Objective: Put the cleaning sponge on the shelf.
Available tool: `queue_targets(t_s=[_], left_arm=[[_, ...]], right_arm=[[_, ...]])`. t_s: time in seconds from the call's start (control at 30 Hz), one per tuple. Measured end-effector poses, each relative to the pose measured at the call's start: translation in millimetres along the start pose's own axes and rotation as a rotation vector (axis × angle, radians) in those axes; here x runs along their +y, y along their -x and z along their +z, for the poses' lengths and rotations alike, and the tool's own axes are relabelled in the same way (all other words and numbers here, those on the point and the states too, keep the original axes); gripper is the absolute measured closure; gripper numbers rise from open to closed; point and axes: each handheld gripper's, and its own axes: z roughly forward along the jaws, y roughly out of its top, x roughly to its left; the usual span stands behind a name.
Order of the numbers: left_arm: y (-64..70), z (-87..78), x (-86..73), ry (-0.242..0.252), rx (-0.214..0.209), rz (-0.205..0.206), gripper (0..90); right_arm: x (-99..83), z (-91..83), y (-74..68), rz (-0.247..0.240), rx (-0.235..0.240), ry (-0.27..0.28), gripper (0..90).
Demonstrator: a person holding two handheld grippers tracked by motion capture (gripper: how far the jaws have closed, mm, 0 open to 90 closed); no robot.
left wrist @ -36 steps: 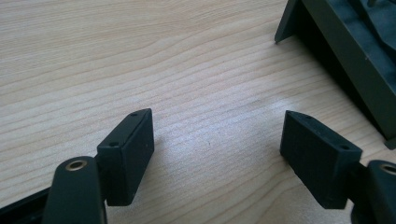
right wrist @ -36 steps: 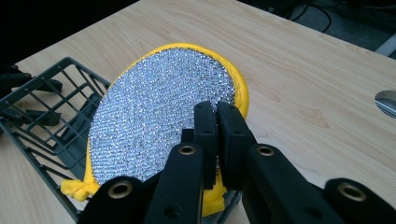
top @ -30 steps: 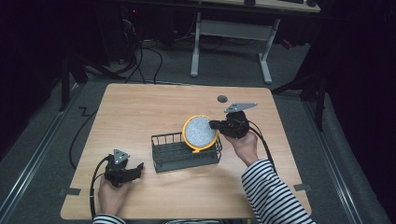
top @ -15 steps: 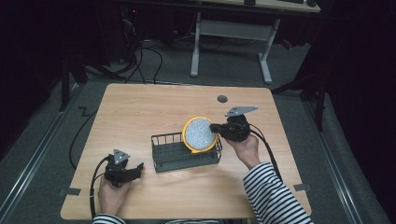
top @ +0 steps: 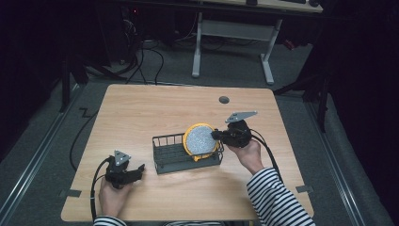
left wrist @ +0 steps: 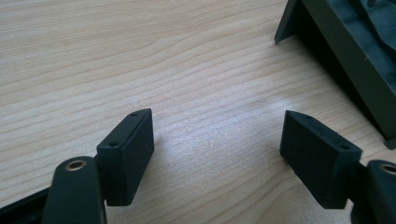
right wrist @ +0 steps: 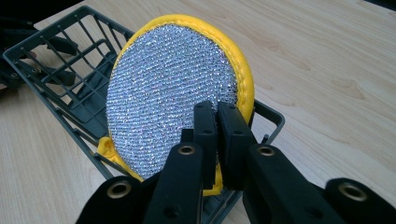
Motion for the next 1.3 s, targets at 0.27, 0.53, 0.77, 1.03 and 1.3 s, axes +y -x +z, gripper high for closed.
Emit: queue_targets(t_s=[0.27, 0.53, 0.77, 1.03, 1.3], left_arm=[[0.0, 0.0, 0.0, 0.000, 0.000, 0.000, 26.6], [0.0, 0.0, 0.0, 0.000, 0.000, 0.000, 26.5], [-0.1, 0.0, 0.0, 0.000, 0.000, 0.000, 26.6], [-0.1, 0.0, 0.0, 0.000, 0.000, 0.000, 26.5], [0.0, 0.0, 0.0, 0.000, 0.000, 0.000, 26.5]], right_arm=[[-0.9, -0.1, -1.1, 0.018, 0.003, -0.003, 73.1], [3.1, -7.3, -2.4, 0.032, -0.025, 0.031, 57.8], [3.4, -24.7, 2.6, 0.064, -0.052, 0.073, 55.1], [2.5, -47.3, 8.7, 0.097, -0.080, 0.116, 55.5], [-2.5, -69.5, 15.6, 0.118, -0.116, 0.131, 56.6]])
